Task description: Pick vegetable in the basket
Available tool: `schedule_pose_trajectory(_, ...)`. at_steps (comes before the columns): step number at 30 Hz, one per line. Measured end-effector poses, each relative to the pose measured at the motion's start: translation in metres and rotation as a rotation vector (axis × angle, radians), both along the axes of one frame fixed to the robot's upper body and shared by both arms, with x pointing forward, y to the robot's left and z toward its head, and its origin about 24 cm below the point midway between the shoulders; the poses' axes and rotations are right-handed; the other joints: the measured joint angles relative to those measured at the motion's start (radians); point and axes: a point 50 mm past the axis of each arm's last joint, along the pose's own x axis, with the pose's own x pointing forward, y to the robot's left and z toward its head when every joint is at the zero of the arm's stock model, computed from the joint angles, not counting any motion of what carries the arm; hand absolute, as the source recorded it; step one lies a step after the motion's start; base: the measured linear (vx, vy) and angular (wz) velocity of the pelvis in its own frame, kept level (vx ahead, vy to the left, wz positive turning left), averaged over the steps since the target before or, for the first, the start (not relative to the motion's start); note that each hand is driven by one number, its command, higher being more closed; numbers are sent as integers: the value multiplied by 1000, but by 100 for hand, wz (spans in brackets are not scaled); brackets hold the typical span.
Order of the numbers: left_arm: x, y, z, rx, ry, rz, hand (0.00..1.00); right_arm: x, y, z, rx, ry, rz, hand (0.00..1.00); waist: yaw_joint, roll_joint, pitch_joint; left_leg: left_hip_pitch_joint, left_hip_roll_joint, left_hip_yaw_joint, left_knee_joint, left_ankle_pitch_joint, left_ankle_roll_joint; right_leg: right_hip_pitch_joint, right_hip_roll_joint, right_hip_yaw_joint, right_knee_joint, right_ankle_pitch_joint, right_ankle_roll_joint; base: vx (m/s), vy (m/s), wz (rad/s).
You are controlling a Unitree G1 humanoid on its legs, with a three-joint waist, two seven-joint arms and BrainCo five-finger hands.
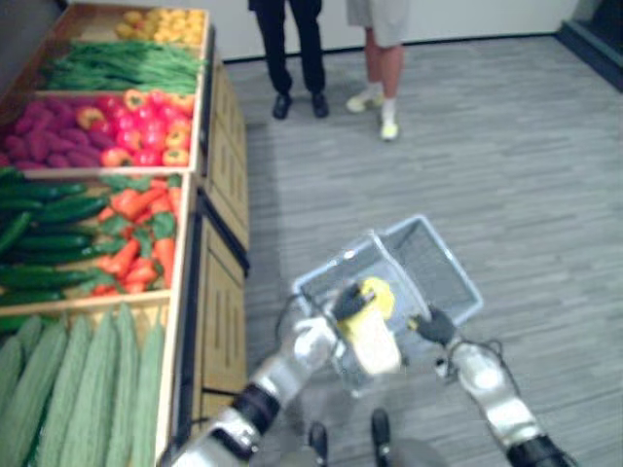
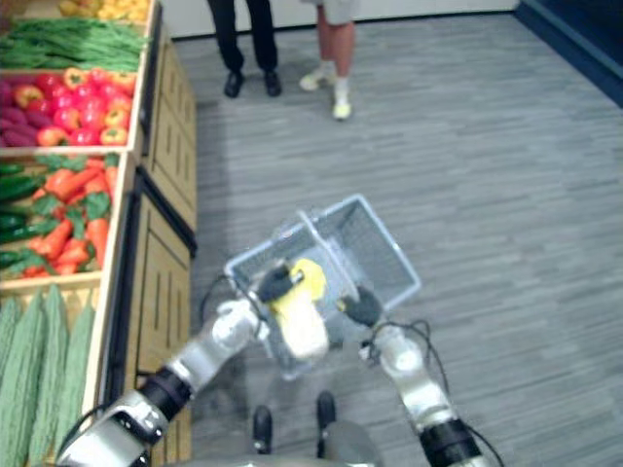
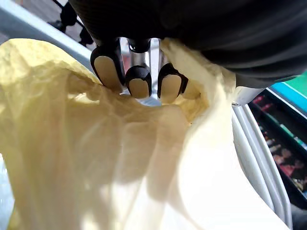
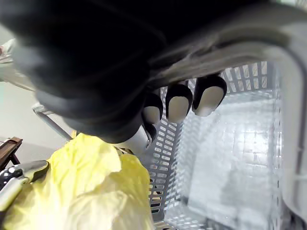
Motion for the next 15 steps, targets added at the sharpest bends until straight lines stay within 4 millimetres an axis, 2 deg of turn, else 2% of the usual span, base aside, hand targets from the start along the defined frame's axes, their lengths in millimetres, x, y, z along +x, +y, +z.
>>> schedule_pose_trajectory(3, 3, 9, 1, 7, -8, 31, 0, -4, -3, 0, 27, 20, 26, 100, -3, -3, 1, 0, -2, 0, -9, 4, 6, 0, -1, -1, -8, 4, 0, 0, 0, 0)
schedule_pose_trajectory(15, 6, 18, -5, 17, 25, 82, 0, -13, -1, 0, 58, 23, 39, 100, -24, -12, 7, -4, -7, -6, -21, 9, 10, 0, -8, -12, -22, 7, 4, 9, 4, 2)
